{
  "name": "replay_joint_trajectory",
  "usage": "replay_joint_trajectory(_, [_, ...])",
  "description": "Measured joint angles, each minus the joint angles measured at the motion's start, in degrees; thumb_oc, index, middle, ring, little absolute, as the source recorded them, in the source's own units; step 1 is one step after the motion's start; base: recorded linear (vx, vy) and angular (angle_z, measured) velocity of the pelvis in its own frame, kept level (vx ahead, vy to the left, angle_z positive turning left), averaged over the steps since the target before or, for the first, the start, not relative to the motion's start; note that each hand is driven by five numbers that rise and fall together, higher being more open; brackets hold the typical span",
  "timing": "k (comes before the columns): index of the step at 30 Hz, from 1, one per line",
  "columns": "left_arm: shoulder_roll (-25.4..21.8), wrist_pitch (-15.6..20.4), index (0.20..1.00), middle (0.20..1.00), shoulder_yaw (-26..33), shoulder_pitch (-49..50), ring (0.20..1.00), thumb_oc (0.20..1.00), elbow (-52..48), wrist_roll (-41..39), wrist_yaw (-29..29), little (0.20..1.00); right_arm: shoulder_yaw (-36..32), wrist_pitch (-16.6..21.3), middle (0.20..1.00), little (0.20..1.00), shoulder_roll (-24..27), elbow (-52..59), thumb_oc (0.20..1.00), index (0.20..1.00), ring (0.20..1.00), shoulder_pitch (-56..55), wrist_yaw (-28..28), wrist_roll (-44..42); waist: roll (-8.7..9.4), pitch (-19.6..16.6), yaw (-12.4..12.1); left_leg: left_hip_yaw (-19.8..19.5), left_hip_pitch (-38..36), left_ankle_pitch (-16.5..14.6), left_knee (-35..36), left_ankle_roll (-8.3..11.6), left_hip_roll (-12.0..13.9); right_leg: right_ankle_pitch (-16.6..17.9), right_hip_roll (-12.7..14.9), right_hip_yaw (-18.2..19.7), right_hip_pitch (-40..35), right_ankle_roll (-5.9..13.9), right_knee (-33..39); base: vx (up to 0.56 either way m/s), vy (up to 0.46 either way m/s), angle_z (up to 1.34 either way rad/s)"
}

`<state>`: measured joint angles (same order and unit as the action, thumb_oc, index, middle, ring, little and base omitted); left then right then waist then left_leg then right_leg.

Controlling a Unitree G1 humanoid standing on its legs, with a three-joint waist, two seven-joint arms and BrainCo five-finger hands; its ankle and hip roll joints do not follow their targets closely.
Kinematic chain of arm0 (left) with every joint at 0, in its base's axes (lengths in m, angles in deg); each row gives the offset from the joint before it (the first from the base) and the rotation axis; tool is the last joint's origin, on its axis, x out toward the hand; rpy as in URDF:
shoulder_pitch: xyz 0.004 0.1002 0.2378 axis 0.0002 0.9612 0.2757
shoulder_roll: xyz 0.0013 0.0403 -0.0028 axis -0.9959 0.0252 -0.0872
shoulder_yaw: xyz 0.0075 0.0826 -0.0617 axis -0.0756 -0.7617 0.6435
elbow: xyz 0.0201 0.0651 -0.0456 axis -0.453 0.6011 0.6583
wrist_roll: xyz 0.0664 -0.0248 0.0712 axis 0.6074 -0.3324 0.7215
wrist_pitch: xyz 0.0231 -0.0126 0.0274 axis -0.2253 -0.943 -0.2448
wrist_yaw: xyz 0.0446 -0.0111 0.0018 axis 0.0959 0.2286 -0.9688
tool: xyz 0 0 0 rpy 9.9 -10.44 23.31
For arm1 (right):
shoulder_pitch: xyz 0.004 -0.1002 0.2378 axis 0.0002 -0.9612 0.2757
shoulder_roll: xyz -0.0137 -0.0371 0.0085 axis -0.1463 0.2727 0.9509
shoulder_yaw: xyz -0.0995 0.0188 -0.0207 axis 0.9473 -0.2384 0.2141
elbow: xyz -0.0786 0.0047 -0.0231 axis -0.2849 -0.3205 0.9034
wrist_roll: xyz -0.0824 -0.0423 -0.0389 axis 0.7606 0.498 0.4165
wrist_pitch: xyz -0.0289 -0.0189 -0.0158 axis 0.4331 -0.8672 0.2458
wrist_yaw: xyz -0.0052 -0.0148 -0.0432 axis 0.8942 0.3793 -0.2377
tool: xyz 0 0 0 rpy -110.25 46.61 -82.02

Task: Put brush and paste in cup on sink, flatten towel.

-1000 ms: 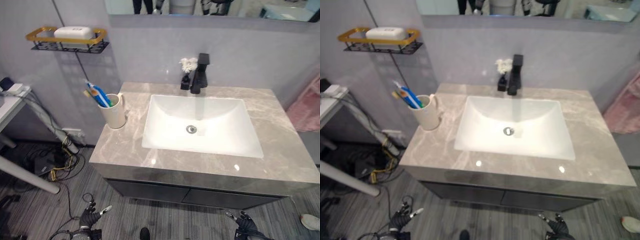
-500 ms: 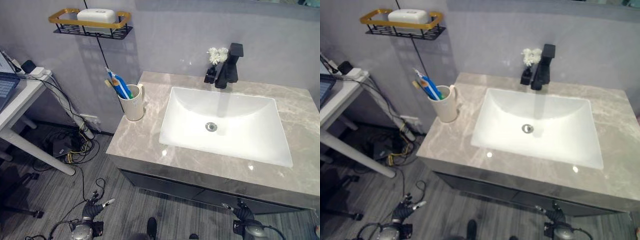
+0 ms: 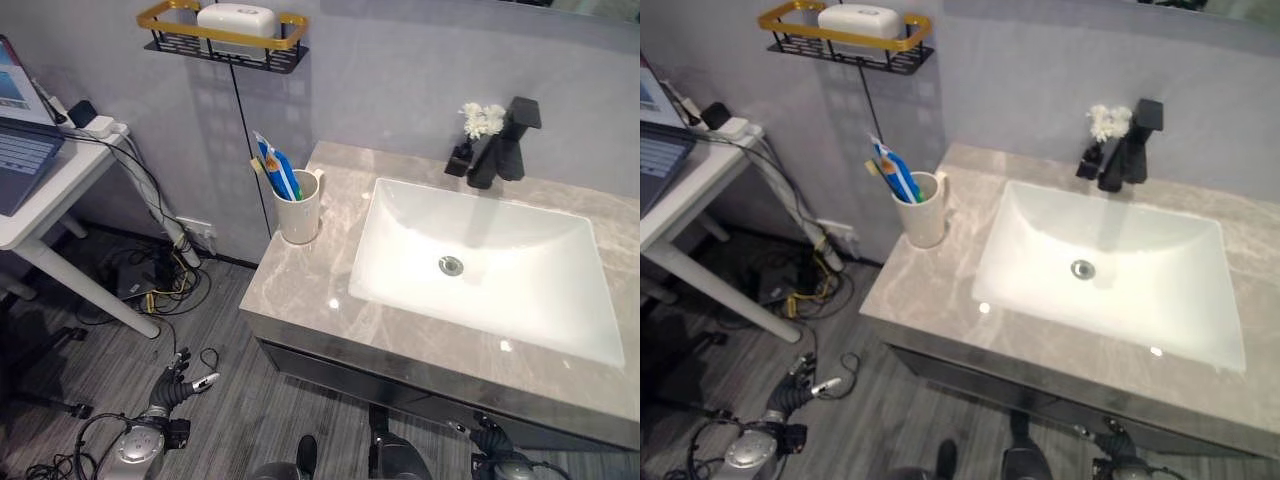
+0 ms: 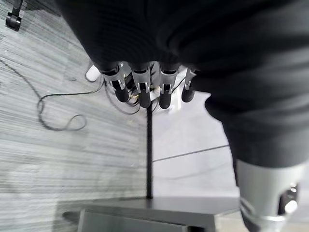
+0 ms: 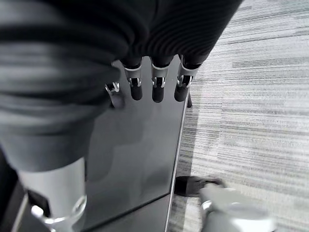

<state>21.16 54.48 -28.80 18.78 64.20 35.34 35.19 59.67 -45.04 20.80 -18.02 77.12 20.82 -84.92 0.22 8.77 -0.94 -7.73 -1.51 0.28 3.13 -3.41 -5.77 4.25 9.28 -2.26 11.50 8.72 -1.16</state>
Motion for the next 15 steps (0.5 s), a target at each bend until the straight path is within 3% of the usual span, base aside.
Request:
replay_joint_trajectory(1, [-0.51, 0.53, 1.0, 1.0, 0.65, 2.0, 1.0, 1.0, -2.48, -0.66, 0.39, 1.0, -0.01, -0.21, 1.0, 1.0, -0.23, -1.11, 1.0, 1.0, 1.0, -0.24, -0.01, 0.33, 0.8, -0.34, -0.6, -0.52, -0.59, -0.33, 0.39, 0.53, -0.01, 1.59, -0.19, -0.04, -1.22, -0.65, 1.3, 0.06, -0.079, 0.39])
replay_joint_trajectory(3, [-0.6, 1.17, 1.0, 1.0, 2.1, 4.7, 1.0, 1.0, -5.61, -2.23, 1.24, 1.0, 0.01, -0.59, 1.0, 1.0, -0.36, -2.7, 1.0, 1.0, 1.0, -1.13, 0.15, 1.21, 0.72, -0.39, -1.21, -0.71, -0.86, -1.2, 0.12, 1.9, 0.9, 4.95, -1.23, -0.15, -1.65, -1.13, 2.76, 0.03, -0.056, 0.07])
replay_joint_trajectory(4, [-0.8, 1.08, 0.947, 0.947, 2.49, 6.44, 0.947, 0.947, -7.21, -4.02, 1.77, 0.947, -0.02, -0.59, 1.0, 1.0, -0.35, -2.71, 1.0, 1.0, 1.0, -1.96, 0.17, 1.92, -0.04, -0.46, -1.71, -0.98, -0.32, -1.45, -0.07, 2.71, 1.74, 5.74, -2.03, -0.67, -1.95, -2.27, 3.76, 0.02, -0.057, 0.06])
replay_joint_trajectory(5, [-0.89, 1.11, 0.2, 0.2, 3.65, 8.69, 0.2, 0.2, -9.44, -5.79, 2.43, 0.2, 0.11, -0.77, 1.0, 1.0, -0.33, -2.76, 1.0, 1.0, 1.0, -2.58, 0.31, 2.24, -1.27, -0.3, -1.74, -1.07, -0.32, -1.78, -0.15, 3.56, 3.16, 6.8, -3.34, -1.62, -3.14, -3.52, 5.79, 0.02, -0.075, 0.04])
replay_joint_trajectory(7, [-1.44, 1.05, 0.2, 0.2, 5.29, 9.94, 0.2, 0.2, -12.65, -8.39, 3.88, 0.2, 0.24, -1.02, 1.0, 1.0, -0.34, -2.79, 1.0, 1.0, 1.0, -3.42, 0.5, 2.36, -2.16, -0.37, -2.0, -1.36, -0.36, -2.16, -0.06, 4.3, 4.35, 6.59, -4.39, -2.86, -3.56, -4.46, 6.11, 0.02, -0.049, 0.08])
replay_joint_trajectory(9, [-4.84, 1.3, 0.2, 0.2, 8.19, 10.79, 0.2, 0.2, -19.16, -11.54, 5.7, 0.2, 0.43, -1.25, 1.0, 1.0, -0.39, -2.36, 1.0, 1.0, 1.0, -4.17, 1.45, 3.51, -2.23, -0.29, -2.41, -1.56, -0.39, -2.25, 0.21, 4.99, 5.23, 6.28, -5.25, -3.16, -3.56, -4.98, 6.11, 0.02, -0.048, 0.06])
replay_joint_trajectory(12, [-9.96, 2.23, 0.2, 0.2, 14.88, 12.37, 0.2, 0.2, -27.98, -18.55, 8.84, 0.2, 0.49, -0.97, 1.0, 1.0, -0.24, -1.48, 1.0, 1.0, 1.0, -5.68, 2.07, 6.08, -2.25, -0.38, -3.02, -2.4, -0.38, -2.44, 1.14, 5.28, 5.43, 6.1, -5.26, -3.3, -3.52, -5.24, 6.11, 0.02, -0.036, 0.06])
replay_joint_trajectory(15, [-11.71, 3.29, 0.2, 0.2, 19.97, 14.11, 0.2, 0.2, -31.07, -24.54, 10.48, 0.2, 0.57, -0.63, 1.0, 1.0, -0.46, 0.08, 1.0, 1.0, 1.0, -7.14, 2.98, 7.26, -2.41, -0.78, -3.71, -2.65, -0.26, -2.43, 1.23, 5.3, 5.36, 6.05, -5.08, -3.46, -3.47, -5.2, 6.12, 0.01, -0.017, 0.07])
